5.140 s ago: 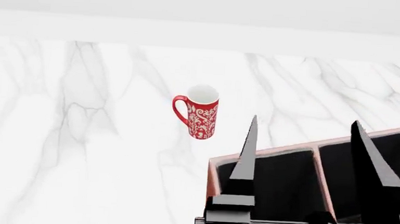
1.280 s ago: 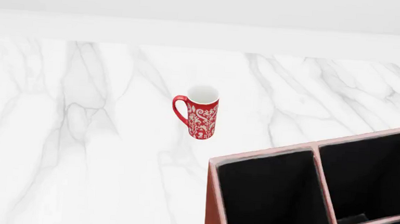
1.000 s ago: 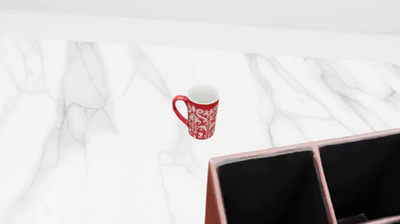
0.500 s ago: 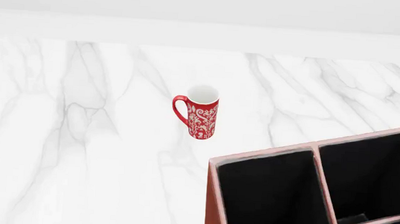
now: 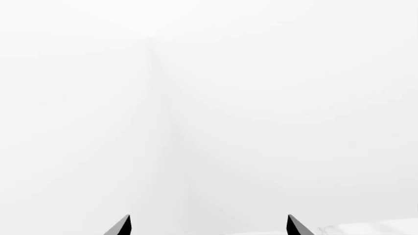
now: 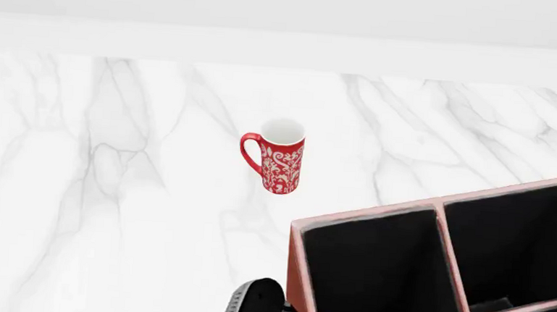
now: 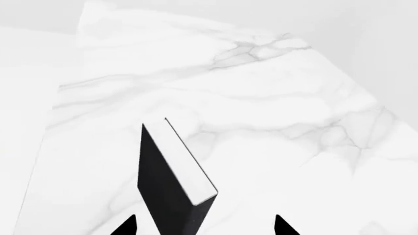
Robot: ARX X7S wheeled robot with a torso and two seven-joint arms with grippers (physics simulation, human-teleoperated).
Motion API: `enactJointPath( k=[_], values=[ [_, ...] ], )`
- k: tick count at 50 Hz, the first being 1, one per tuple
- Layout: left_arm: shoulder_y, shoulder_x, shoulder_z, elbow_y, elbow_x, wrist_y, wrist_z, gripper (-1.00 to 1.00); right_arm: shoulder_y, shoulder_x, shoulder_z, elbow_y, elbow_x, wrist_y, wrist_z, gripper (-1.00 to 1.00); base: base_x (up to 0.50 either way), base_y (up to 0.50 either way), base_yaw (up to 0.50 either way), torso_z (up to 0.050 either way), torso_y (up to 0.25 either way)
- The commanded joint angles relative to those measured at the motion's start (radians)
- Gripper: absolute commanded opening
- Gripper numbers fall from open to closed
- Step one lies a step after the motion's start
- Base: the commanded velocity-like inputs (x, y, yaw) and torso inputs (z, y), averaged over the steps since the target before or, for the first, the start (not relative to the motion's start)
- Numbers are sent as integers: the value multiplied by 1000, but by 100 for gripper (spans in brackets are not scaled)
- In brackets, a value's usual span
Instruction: Pick up the book and place it in the left compartment of the caddy.
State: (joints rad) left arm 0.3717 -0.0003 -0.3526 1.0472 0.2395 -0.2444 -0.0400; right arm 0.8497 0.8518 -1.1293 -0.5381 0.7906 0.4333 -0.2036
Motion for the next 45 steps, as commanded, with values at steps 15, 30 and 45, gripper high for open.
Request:
enactJointPath(
  k=[15,30,45],
  values=[
    [-24,0,19,0,23,-30,11,100,7,-120,-33,162,-42,-10,-51,100,0,0,0,0,0],
    [-40,0,36,0,45,-50,18,100,14,-160,-47,212,-58,-13,-77,100,0,0,0,0,0],
    [-58,0,43,0,62,-74,27,100,21,-213,-59,291,-72,-20,-105,100,0,0,0,0,0]
  ],
)
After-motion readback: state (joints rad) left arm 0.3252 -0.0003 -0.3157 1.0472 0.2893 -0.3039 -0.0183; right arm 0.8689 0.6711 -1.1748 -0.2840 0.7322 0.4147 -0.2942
